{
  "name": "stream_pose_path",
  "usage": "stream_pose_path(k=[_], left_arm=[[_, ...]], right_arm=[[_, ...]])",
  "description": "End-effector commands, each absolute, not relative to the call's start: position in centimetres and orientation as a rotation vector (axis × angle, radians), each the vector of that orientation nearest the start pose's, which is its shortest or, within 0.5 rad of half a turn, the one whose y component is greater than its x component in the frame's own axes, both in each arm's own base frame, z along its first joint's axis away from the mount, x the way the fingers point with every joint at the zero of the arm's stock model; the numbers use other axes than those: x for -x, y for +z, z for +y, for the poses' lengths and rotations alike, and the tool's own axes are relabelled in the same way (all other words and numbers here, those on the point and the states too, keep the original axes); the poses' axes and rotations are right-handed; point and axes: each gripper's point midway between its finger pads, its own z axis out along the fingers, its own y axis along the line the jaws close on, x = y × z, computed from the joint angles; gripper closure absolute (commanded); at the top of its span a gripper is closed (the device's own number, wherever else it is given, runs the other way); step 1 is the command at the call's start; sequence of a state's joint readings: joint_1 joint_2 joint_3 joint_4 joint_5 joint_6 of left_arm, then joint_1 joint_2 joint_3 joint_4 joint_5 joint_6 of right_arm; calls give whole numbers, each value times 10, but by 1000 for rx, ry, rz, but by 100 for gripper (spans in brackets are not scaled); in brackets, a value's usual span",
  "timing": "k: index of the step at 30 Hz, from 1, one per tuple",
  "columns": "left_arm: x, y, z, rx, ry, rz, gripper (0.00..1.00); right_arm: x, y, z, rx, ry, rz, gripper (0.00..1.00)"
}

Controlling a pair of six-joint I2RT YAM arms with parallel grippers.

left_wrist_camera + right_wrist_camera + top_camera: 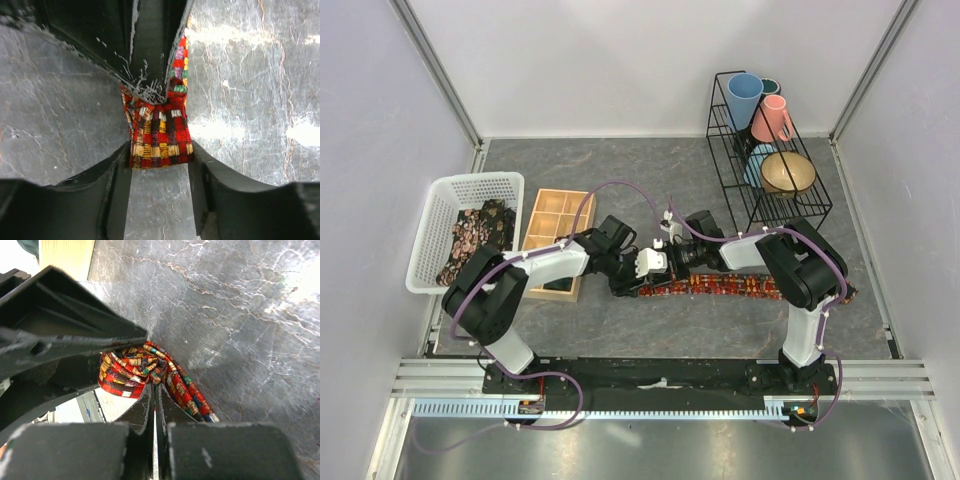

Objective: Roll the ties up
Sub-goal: Roll the tie at the center of the board.

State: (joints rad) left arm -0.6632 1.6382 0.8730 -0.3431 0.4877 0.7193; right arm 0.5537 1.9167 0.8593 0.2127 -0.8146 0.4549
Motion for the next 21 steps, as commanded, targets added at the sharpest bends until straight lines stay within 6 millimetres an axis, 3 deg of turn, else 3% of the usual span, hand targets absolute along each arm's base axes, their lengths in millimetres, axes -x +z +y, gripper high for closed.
stream_pose_path(k=[1,8,12,21], left_arm=[[-240,43,-274,-1772,-640,1802,53],[-228,52,-298,-1808,-682,1745,61],[-226,36,-304,-1839,-667,1791,61],[-235,30,-305,-1853,-629,1845,50]], right_arm=[[-247,-28,294,490,1204,2633,100],[-249,-27,296,478,1209,2626,100],[-250,-26,295,469,1214,2624,100],[-247,-29,293,447,1214,2628,100]])
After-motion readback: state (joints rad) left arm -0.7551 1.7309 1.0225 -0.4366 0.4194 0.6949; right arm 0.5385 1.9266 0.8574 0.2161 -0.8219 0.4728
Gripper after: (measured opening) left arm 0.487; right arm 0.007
